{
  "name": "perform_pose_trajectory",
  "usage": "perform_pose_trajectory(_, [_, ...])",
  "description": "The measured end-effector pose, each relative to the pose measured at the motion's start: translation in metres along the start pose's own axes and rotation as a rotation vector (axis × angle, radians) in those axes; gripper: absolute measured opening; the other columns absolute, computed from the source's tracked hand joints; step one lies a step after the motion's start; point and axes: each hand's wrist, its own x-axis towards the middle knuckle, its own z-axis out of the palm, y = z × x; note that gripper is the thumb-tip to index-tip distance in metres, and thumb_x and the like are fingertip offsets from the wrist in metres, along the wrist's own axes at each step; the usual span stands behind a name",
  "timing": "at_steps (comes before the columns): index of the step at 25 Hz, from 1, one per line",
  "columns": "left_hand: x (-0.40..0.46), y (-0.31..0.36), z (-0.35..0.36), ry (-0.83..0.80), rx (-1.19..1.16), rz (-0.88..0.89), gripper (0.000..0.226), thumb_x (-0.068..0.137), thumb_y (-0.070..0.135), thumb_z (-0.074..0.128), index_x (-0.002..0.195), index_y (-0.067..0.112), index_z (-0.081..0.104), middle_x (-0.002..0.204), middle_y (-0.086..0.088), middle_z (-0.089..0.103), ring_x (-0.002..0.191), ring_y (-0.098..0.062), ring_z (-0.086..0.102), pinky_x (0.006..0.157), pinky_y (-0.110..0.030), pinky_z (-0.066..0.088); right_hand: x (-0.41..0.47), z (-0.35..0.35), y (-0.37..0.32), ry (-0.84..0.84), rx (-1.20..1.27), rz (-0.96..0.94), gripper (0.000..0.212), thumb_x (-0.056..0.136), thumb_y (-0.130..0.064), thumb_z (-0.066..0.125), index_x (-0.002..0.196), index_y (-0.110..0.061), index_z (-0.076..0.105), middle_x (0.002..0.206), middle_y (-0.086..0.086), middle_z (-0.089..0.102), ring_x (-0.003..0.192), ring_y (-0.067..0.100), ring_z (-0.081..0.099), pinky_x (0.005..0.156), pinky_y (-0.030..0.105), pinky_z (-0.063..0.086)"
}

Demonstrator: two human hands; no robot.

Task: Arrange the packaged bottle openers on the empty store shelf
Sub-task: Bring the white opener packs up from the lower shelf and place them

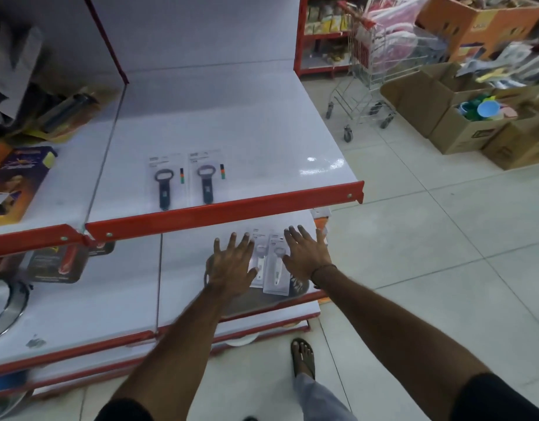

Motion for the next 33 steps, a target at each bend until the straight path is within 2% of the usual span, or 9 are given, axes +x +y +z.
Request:
perform_pose_trajectory(3, [0.031,0.006,-0.001,0.042,0.042,0.042,0.078,0.090,0.062,0.035,0.155,0.018,0.030,0.163,-0.009,0.025,0.149,-0.040,0.024,0.116,-0.070,0.018,0.016,0.008,-0.003,-0.013,0.047,-0.010,0.063,0.097,-0.047,0.039,0.152,-0.018,0.026,0.161,0.003,0.028,0.151,0.027,0.021,0.120,0.061,0.006])
perform_pose_trajectory(5, [0.053,0.010,0.003,0.031,0.025,0.064,0.080,0.083,0.056,0.061,0.149,0.014,0.044,0.156,-0.012,0.041,0.144,-0.041,0.036,0.113,-0.070,0.025,0.024,0.012,-0.003,-0.009,0.072,-0.016,0.060,0.094,-0.039,0.047,0.148,-0.017,0.034,0.156,0.005,0.039,0.145,0.028,0.032,0.119,0.060,0.014])
perform_pose_trajectory(9, [0.079,0.011,-0.002,0.103,-0.031,0.095,0.082,0.072,0.043,0.080,0.142,0.010,0.053,0.150,-0.014,0.051,0.138,-0.043,0.045,0.114,-0.061,0.019,0.031,0.008,-0.001,0.021,0.073,0.004,0.052,0.090,-0.035,0.055,0.137,-0.014,0.047,0.140,0.009,0.052,0.128,0.031,0.049,0.112,0.054,0.034])
perform_pose_trajectory(13, [0.066,0.009,-0.016,0.130,-0.089,0.034,0.055,0.059,0.026,0.094,0.108,0.015,0.072,0.109,-0.008,0.075,0.098,-0.033,0.072,0.098,-0.053,0.052,0.030,-0.006,-0.007,0.066,0.138,0.031,0.041,0.088,-0.031,0.059,0.125,-0.014,0.060,0.123,0.009,0.056,0.114,0.029,0.053,0.101,0.047,0.044])
perform_pose_trajectory(17, [0.032,0.007,-0.042,0.155,-0.220,-0.040,0.038,0.082,0.018,0.076,0.117,0.013,0.061,0.114,-0.008,0.068,0.099,-0.028,0.065,0.094,-0.041,0.050,0.007,-0.033,-0.020,0.123,0.254,-0.014,0.030,0.090,-0.022,0.054,0.118,-0.014,0.061,0.117,0.012,0.065,0.107,0.033,0.062,0.089,0.042,0.050])
perform_pose_trajectory(20, [0.006,0.010,-0.060,0.162,-0.257,-0.087,0.030,0.086,0.020,0.068,0.113,0.017,0.056,0.109,-0.006,0.069,0.094,-0.026,0.065,0.090,-0.039,0.048,-0.021,-0.045,-0.030,0.129,0.324,-0.030,0.024,0.094,-0.020,0.053,0.118,-0.016,0.056,0.117,0.013,0.070,0.098,0.034,0.067,0.075,0.033,0.052])
perform_pose_trajectory(24, [-0.044,0.021,-0.081,0.250,-0.288,-0.112,0.043,0.084,0.030,0.073,0.121,0.021,0.054,0.120,-0.003,0.066,0.104,-0.024,0.063,0.097,-0.039,0.044,-0.062,-0.066,-0.040,0.313,0.222,-0.165,0.023,0.094,-0.016,0.052,0.117,-0.019,0.056,0.111,0.007,0.073,0.095,0.029,0.068,0.084,0.037,0.051])
perform_pose_trajectory(28, [-0.089,0.024,-0.133,0.485,-0.319,-0.112,0.036,0.086,0.022,0.069,0.120,0.019,0.059,0.121,-0.002,0.068,0.110,-0.023,0.062,0.102,-0.041,0.038,-0.095,-0.110,-0.037,0.564,0.114,-0.270,0.024,0.088,-0.013,0.052,0.110,-0.020,0.057,0.093,0.002,0.069,0.083,0.025,0.060,0.074,0.036,0.046])
perform_pose_trajectory(33, [-0.096,0.009,-0.221,0.781,-0.442,-0.105,0.026,0.091,0.009,0.054,0.115,0.014,0.062,0.112,-0.004,0.070,0.105,-0.023,0.061,0.100,-0.042,0.037,-0.106,-0.195,-0.031,0.731,0.248,-0.273,0.020,0.091,-0.014,0.046,0.109,-0.020,0.053,0.096,0.001,0.067,0.082,0.023,0.053,0.071,0.037,0.043])
